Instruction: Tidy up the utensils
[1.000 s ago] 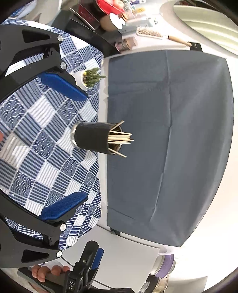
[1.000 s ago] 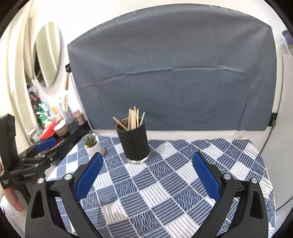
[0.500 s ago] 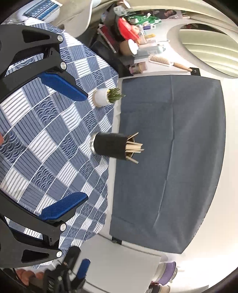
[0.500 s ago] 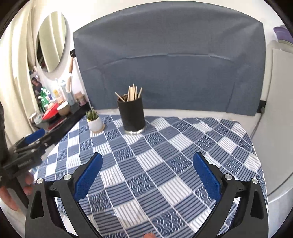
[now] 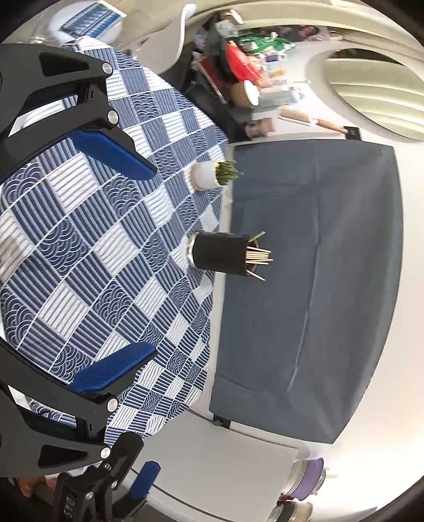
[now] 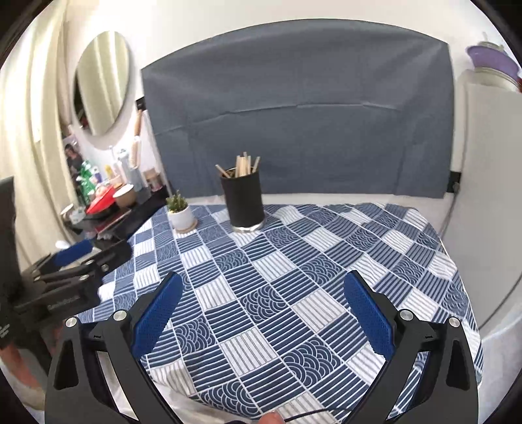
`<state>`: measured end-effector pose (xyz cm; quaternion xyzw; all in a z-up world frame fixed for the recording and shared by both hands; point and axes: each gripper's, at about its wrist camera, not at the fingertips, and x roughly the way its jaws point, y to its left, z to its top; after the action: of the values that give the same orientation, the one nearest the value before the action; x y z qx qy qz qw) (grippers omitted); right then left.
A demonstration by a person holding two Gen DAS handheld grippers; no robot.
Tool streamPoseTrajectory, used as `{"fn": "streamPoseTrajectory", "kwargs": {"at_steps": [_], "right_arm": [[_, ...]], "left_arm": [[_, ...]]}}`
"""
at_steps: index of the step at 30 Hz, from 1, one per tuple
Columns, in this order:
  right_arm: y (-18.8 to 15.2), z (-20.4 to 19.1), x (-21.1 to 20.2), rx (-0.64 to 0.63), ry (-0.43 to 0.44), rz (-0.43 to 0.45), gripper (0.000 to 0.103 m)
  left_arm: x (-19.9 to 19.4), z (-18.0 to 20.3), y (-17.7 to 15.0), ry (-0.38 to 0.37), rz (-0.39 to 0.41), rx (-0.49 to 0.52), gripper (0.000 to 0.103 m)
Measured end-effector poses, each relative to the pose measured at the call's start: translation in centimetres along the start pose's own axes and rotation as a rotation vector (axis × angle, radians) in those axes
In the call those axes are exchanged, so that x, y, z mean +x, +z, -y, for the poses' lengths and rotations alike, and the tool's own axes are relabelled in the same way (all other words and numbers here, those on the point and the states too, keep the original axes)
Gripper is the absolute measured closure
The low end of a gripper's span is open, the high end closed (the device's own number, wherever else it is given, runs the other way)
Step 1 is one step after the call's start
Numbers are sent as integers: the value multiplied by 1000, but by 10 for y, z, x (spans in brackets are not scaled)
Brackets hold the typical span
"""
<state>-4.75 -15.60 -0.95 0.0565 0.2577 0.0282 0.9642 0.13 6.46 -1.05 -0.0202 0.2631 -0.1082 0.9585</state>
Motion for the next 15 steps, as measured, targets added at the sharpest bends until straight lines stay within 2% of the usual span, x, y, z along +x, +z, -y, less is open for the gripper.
{"fn": "streamPoseTrajectory", "kwargs": {"at_steps": [3, 10, 15], "right_arm": [[0, -2, 1, 4, -8, 2, 8], [-2, -8, 0, 9, -27, 13, 8], [-7, -10, -1, 6, -32, -7, 8]], "left_arm": [[-2, -4, -1, 30, 4, 5, 6], [-6, -2, -4, 0, 14, 40, 6], [-7, -6, -7, -3, -1, 22, 6]]}}
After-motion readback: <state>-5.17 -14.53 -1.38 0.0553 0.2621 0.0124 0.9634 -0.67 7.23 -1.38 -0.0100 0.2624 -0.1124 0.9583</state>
